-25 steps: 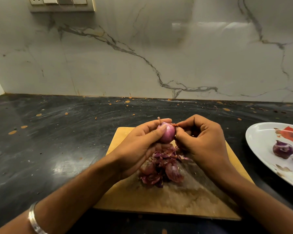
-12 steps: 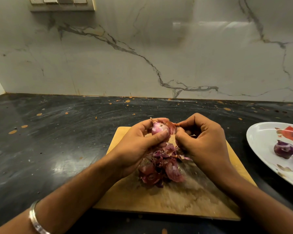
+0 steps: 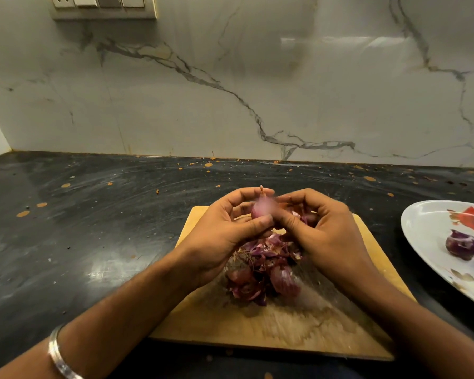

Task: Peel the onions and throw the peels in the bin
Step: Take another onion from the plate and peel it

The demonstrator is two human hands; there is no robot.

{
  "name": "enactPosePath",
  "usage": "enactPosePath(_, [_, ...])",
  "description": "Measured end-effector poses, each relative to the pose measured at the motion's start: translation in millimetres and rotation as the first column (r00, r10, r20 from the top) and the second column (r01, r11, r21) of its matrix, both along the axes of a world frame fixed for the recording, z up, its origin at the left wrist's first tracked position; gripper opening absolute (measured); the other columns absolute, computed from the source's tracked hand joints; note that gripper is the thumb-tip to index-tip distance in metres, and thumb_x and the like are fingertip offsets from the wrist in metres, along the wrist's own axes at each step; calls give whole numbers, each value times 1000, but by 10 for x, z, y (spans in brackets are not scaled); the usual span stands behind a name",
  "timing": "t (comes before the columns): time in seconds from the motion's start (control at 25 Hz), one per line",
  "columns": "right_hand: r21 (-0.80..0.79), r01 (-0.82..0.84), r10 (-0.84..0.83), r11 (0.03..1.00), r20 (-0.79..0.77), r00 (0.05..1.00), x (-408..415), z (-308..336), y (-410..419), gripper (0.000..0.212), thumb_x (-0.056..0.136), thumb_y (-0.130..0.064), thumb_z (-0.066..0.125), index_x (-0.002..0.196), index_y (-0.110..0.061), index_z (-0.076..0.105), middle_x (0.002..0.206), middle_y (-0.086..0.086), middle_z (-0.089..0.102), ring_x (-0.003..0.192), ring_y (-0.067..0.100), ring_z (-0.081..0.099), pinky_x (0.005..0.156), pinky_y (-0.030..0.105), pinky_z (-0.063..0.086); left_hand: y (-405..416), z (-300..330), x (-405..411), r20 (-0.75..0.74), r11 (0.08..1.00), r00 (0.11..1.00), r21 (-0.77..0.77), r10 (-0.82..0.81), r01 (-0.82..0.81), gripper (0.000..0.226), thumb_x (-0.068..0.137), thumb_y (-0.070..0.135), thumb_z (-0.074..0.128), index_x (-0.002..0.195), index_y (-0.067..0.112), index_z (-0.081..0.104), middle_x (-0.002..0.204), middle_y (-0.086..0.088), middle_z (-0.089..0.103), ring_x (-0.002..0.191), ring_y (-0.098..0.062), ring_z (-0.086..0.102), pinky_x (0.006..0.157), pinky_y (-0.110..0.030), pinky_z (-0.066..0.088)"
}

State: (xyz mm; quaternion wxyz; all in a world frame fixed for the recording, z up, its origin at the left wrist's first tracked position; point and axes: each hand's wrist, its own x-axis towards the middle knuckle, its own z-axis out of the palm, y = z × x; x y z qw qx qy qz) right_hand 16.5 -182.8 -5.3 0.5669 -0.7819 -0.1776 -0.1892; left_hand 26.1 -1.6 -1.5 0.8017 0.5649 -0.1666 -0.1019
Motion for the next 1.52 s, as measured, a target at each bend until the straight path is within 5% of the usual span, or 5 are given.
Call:
enactPosePath(0.24, [56, 41, -43, 998, 23, 999, -20, -1, -4, 11, 88, -12, 74, 83, -21, 75, 75, -5, 76, 66, 11, 74, 56, 21, 56, 3, 2, 27, -49, 996, 997, -80, -53, 49, 41, 77, 2, 69, 116, 15, 71, 118, -20, 68, 102, -24, 70, 84, -31, 60])
enactPosePath(0.72, [-58, 146, -133, 988, 182, 974, -77, 18, 23, 15, 86, -15, 74, 98, -23, 79, 82, -19, 75, 78, -5, 71, 67, 11, 54, -21, 3, 10, -36, 999, 999, -38, -33, 32, 43, 84, 6, 63, 126, 13, 64, 128, -22, 63, 113, -27, 66, 88, -35, 59])
enactPosePath(1.0, [14, 166, -166, 986, 118, 979, -59, 16, 1, 14, 85, -11, 74, 84, -25, 73, 70, -9, 71, 62, 9, 68, 57, 27, 55, -50, -20, -27, 52, 997, 996, 51, -67, 65, 46, 84, 7, 69, 128, 14, 62, 119, -13, 70, 106, -22, 69, 84, -28, 57])
enactPosePath(1.32, [-16, 117, -115, 993, 81, 990, -34, 26, 9, 15, 89, -24, 72, 103, -24, 76, 95, -7, 73, 88, 9, 70, 77, 37, 60, -58, -11, 16, -42, 998, 998, -33, -45, 44, 32, 100, 0, 45, 129, 3, 59, 124, -17, 67, 108, -23, 68, 89, -34, 59])
enactPosePath(1.52, [28, 17, -17, 999, 5, 1000, -20, 5, 16, 16, 85, -24, 76, 101, -24, 75, 96, -2, 75, 85, 14, 74, 70, 36, 62, -37, -30, 3, 24, 999, 999, -6, -32, 32, 46, 80, 8, 69, 125, 10, 62, 104, -9, 72, 89, -15, 69, 75, -23, 58])
